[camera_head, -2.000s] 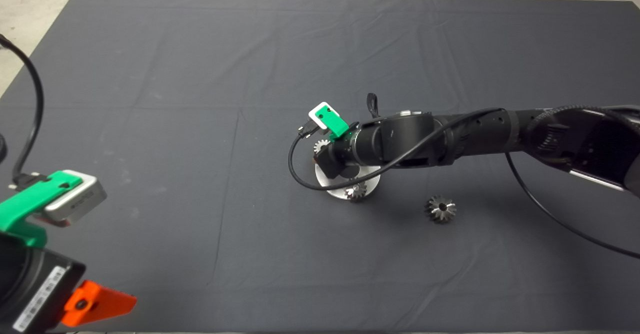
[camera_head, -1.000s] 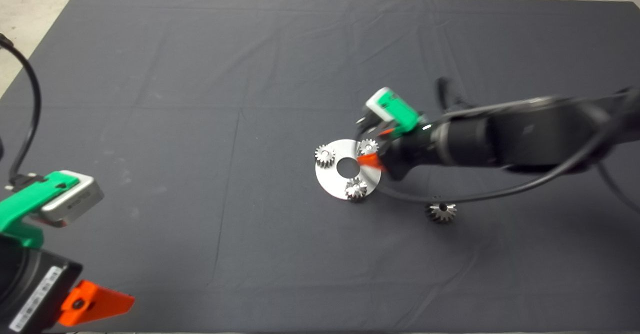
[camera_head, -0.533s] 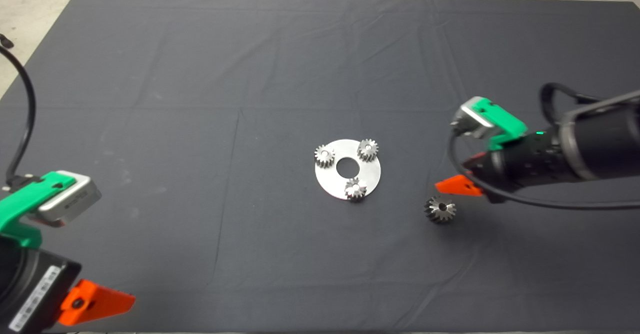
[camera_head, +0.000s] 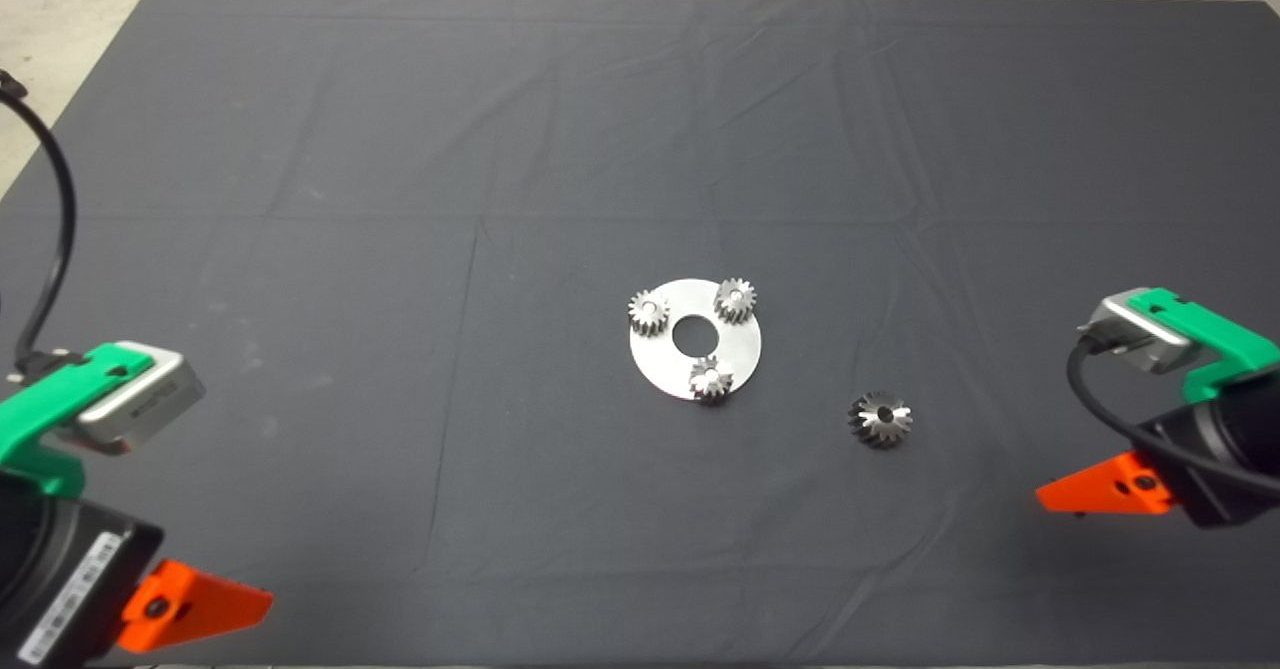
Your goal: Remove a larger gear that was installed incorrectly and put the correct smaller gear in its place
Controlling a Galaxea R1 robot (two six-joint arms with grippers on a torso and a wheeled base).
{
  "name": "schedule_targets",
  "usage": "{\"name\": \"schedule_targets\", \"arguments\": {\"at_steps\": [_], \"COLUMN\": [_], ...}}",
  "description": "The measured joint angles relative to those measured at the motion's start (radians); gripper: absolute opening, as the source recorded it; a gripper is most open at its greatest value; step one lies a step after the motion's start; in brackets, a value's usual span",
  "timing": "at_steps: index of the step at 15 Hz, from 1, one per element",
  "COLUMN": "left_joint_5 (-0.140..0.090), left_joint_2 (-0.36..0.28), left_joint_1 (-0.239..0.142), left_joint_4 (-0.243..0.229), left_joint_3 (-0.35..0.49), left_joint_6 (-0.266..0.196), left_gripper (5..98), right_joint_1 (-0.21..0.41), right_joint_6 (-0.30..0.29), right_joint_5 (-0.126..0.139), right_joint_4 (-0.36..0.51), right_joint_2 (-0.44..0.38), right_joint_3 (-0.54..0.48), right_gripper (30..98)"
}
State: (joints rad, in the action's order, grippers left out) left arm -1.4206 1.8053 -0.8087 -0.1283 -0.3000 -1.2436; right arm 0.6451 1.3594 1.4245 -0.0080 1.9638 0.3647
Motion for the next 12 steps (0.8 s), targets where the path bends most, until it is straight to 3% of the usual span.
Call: {"name": "schedule_targets", "arguments": {"at_steps": [5,7,9,12], "left_joint_5": [0.0,0.0,0.0,0.001], "left_joint_2": [-0.007,-0.007,-0.008,-0.009], "left_joint_1": [0.0,0.0,0.0,0.0], "left_joint_4": [0.0,0.0,0.0,0.0], "left_joint_3": [0.001,0.001,0.001,0.001], "left_joint_6": [0.0,0.0,0.0,0.0], "left_gripper": [98.2,98.2,98.2,98.2], "right_joint_1": [0.0,0.0,0.0,0.0], "right_joint_6": [0.0,0.0,0.0,0.0], "right_joint_5": [0.018,0.036,0.039,0.04], "right_joint_4": [0.014,0.015,0.015,0.015], "right_joint_2": [0.0,0.0,-0.008,-0.007], "right_joint_3": [-0.005,-0.007,-0.007,-0.007], "right_gripper": [91.9,92.4,97.7,97.7]}}
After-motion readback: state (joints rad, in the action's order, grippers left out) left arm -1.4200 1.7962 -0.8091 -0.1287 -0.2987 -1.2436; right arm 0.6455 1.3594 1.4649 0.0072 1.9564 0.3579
